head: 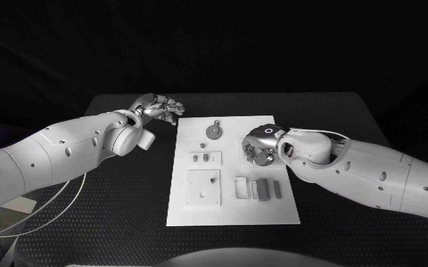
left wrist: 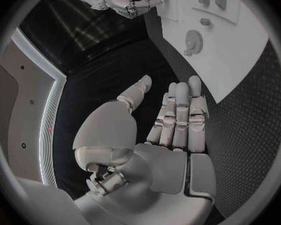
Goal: Assemble the parts on the task board
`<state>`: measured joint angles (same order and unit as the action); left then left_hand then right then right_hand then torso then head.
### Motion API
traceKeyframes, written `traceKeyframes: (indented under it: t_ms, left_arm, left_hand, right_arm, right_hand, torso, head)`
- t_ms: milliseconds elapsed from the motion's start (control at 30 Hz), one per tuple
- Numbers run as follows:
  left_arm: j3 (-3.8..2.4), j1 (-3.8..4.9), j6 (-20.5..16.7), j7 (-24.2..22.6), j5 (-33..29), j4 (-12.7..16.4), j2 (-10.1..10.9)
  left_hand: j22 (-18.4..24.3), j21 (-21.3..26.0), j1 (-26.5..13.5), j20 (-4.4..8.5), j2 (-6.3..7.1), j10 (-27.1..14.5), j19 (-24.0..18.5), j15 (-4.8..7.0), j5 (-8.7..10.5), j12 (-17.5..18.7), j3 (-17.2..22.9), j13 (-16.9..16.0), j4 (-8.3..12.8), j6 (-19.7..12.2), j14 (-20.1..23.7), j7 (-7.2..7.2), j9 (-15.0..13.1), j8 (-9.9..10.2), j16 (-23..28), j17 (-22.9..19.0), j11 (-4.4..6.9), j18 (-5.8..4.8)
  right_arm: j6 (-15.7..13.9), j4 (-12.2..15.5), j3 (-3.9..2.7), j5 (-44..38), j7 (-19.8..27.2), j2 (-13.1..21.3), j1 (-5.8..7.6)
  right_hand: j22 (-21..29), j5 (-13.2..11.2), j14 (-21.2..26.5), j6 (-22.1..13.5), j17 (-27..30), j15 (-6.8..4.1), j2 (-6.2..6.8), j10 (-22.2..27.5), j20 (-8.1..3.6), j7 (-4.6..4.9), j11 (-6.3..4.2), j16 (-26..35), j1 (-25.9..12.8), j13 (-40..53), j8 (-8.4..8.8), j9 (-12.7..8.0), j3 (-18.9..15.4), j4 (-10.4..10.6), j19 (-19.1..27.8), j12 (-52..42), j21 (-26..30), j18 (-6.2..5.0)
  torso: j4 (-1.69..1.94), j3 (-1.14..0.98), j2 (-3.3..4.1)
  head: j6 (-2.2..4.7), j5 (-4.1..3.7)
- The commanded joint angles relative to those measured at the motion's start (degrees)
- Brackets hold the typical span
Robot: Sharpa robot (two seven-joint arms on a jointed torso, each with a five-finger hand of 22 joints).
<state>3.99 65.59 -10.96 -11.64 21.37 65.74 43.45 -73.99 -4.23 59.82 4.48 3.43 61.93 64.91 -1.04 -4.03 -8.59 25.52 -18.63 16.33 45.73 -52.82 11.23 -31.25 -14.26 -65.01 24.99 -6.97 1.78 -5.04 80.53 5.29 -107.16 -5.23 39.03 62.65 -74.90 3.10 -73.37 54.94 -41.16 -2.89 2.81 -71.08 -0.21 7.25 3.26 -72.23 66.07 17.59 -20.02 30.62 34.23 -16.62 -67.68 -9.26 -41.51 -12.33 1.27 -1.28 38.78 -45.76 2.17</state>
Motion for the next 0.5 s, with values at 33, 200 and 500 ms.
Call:
traceKeyframes:
  t_ms: [33, 200, 500]
  left_arm:
    - [-0.06, 0.11, 0.7, -0.4, -0.3, 0.1, -0.1]
    - [-0.06, 0.11, 0.7, -0.4, -0.3, 0.0, -0.1]
    - [-0.06, 0.11, 0.8, -0.4, -0.3, 0.0, -0.1]
  left_hand:
    - [0.0, 0.3, -0.4, 0.24, -0.01, -0.7, 0.4, 0.09, 0.31, -0.2, -0.2, 0.0, -0.1, 0.0, -0.3, 0.47, -0.1, 0.0, 0.2, 0.0, -0.18, 1.14]
    - [0.0, 0.3, -0.4, 0.24, 0.0, -0.7, 0.4, 0.09, 0.31, -0.3, -0.2, 0.0, -0.1, -0.1, -0.3, 0.47, -0.1, 0.0, 0.2, 0.0, -0.18, 1.14]
    - [0.0, 0.3, -0.4, 0.24, -0.01, -0.7, 0.4, 0.09, 0.31, -0.3, -0.2, 0.0, -0.1, -0.1, -0.3, 0.47, -0.1, -0.1, 0.2, 0.0, -0.18, 1.15]
  right_arm:
    - [-1.5, 0.3, 0.02, -0.6, 0.7, -0.1, -0.08]
    - [-2.5, 0.3, 0.02, -0.6, 0.2, 0.0, -0.13]
    - [-3.4, 1.3, 0.0, -0.5, -0.2, 0.5, -0.18]
  right_hand:
    - [-1.3, -0.2, 0.0, 0.8, -0.1, -0.48, -1.15, -1.1, -0.42, -0.05, -0.24, -0.3, 0.3, 0.4, -0.46, 0.5, 0.0, -0.2, -0.2, -0.4, -0.4, -2.67]
    - [-1.2, -0.2, 0.0, 1.9, -0.2, -0.95, -1.59, -2.2, -0.55, -0.42, -0.72, -0.5, 0.5, 1.1, -0.8, 0.7, -0.3, -0.2, -0.2, -0.6, -0.7, -2.67]
    - [-1.2, -0.2, 0.0, 2.5, -0.3, -1.25, -1.59, -2.8, -0.64, -0.61, -1.02, -0.6, 0.6, 1.6, -0.95, 0.9, -0.5, -0.2, -0.3, -0.7, -0.8, -2.67]
  torso:
    - [0.03, -0.02, 0.0]
    - [0.03, 0.03, -0.02]
    - [-0.01, 0.0, -0.04]
  head:
    - [-0.03, -0.03]
    - [0.01, -0.06]
    - [0.04, 0.02]
